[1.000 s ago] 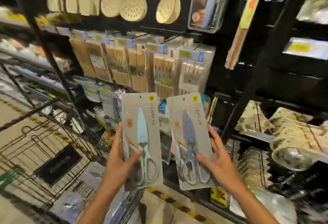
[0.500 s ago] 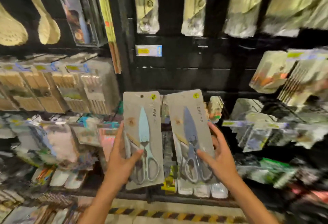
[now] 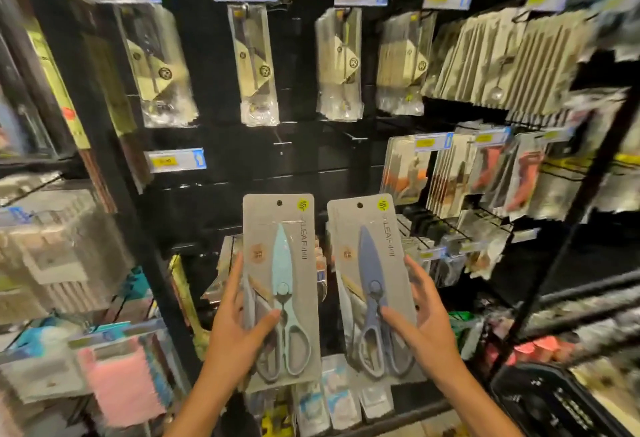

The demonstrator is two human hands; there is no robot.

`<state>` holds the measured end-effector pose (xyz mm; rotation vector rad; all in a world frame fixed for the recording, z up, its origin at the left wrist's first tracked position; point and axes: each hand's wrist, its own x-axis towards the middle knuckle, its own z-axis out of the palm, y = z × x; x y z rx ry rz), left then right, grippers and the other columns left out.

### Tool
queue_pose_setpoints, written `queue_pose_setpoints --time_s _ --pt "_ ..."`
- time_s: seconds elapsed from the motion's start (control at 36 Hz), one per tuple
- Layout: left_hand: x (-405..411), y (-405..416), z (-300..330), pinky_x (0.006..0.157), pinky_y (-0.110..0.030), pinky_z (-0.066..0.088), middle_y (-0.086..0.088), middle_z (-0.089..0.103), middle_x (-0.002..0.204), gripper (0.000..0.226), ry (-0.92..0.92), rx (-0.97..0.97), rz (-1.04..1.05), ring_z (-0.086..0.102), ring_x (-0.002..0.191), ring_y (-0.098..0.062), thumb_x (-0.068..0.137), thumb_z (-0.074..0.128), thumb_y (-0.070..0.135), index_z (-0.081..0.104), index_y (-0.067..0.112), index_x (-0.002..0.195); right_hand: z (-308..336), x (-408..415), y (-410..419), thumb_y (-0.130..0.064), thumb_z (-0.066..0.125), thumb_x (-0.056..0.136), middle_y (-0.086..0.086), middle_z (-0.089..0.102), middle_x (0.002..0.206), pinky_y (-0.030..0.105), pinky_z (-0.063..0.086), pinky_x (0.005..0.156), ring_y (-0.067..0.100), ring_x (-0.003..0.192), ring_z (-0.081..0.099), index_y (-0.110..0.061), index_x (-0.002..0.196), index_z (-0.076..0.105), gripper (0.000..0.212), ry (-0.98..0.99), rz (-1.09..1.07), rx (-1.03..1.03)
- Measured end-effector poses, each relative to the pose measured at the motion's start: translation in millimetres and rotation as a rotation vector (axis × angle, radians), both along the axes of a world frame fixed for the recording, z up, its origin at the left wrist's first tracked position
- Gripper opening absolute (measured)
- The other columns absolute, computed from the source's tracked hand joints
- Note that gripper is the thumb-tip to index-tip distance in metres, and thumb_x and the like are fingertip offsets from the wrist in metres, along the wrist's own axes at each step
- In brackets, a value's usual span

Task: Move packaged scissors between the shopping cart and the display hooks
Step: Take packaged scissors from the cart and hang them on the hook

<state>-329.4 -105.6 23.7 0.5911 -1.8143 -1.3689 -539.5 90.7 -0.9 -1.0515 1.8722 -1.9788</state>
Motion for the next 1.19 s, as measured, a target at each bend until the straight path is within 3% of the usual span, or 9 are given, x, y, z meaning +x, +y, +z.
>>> queue_pose_setpoints --time_s 0.06,0.28,0.42,0.58,0.72,0.78,0.92,1.06,1.19 --pt "-10.2 -7.4 1.9 0.118 -0.045 0.034 0.05 0.032 0.144 0.099 0.017 -0.023 -0.04 0.038 0.131 0.02 0.082 0.079 0.018 0.021 0.062 0.149 1.5 -3.5 -1.8 -0.012 0.077 0.085 -0.031 0.054 0.136 0.031 0.056 0.096 -0.001 0.125 0.057 -0.043 0.147 0.036 0.081 0.012 -0.025 -0.014" --pt "-41.7 -27.3 11.2 0.112 -0.044 0.043 0.044 0.035 0.142 0.098 0.042 -0.029 -0.083 0.044 0.14 -0.009 0.084 0.078 0.018 0.02 0.07 0.144 6.6 -29.7 -11.8 -0.014 0.078 0.085 -0.011 0.048 0.15 0.048 0.053 0.103 0.013 0.133 0.054 -0.05 0.144 0.04 0.079 0.038 -0.063 -0.009" --pt "-61.9 -44.2 14.3 0.071 -0.009 0.054 0.03 0.04 0.144 0.098 0.058 0.01 -0.103 0.054 0.12 0.001 0.085 0.075 0.012 0.02 0.065 0.147 11.3 -55.9 -33.8 -0.017 0.079 0.083 -0.012 0.05 0.149 0.046 0.055 0.099 0.012 0.13 0.057 -0.05 0.145 0.039 0.081 0.066 -0.073 -0.011" --pt "-89.5 -56.9 21.6 0.076 -0.003 0.049 0.031 0.039 0.147 0.098 0.061 -0.042 -0.074 0.053 0.119 0.017 0.085 0.075 0.01 0.02 0.051 0.154 17.4 -99.0 -63.0 -0.015 0.078 0.084 -0.012 0.048 0.15 0.037 0.055 0.099 0.01 0.131 0.055 -0.047 0.145 0.04 0.079 0.084 -0.026 -0.044" --pt "-115.5 -64.8 27.7 0.081 -0.01 0.052 0.017 0.039 0.156 0.1 0.02 -0.075 0.022 0.05 0.135 -0.01 0.084 0.078 0.017 0.018 0.063 0.149 20.9 -141.5 -85.3 -0.009 0.076 0.088 -0.011 0.049 0.15 0.032 0.057 0.096 0.01 0.13 0.056 -0.044 0.148 0.037 0.08 0.084 0.022 -0.033" --pt "-124.8 -66.0 30.1 0.092 -0.014 0.049 0.022 0.039 0.155 0.099 0.023 -0.092 0.042 0.049 0.134 -0.005 0.084 0.078 0.017 0.018 0.063 0.149 23.7 -155.3 -93.9 -0.008 0.075 0.088 -0.012 0.051 0.148 0.029 0.057 0.094 0.007 0.127 0.058 -0.043 0.147 0.037 0.079 0.071 0.041 -0.047" --pt "-146.8 -65.6 36.6 0.079 0.001 0.045 0.059 0.039 0.126 0.097 0.023 -0.106 0.105 0.045 0.117 0.028 0.084 0.077 0.011 0.021 0.052 0.152 29.3 -178.3 -111.3 -0.006 0.074 0.088 -0.028 0.053 0.14 0.022 0.057 0.086 -0.001 0.122 0.059 -0.044 0.146 0.037 0.079 0.027 0.124 -0.06" --pt "-156.7 -67.8 39.6 0.105 -0.022 0.04 0.043 0.037 0.147 0.098 -0.004 -0.153 0.145 0.041 0.133 0.015 0.082 0.079 0.021 0.021 0.056 0.152 28.6 -194.5 -122.7 -0.005 0.073 0.089 -0.023 0.052 0.143 0.026 0.059 0.085 0.002 0.121 0.061 -0.043 0.148 0.037 0.079 0.006 0.175 -0.071" --pt "-165.5 -65.6 43.7 0.11 -0.033 0.039 0.038 0.036 0.151 0.097 0.011 -0.158 0.177 0.041 0.137 0.01 0.081 0.084 0.036 0.021 0.055 0.153 22.9 -205.2 -128.8 -0.008 0.074 0.089 -0.032 0.054 0.137 0.021 0.058 0.081 -0.001 0.119 0.061 -0.047 0.147 0.037 0.079 0.004 0.194 -0.055"
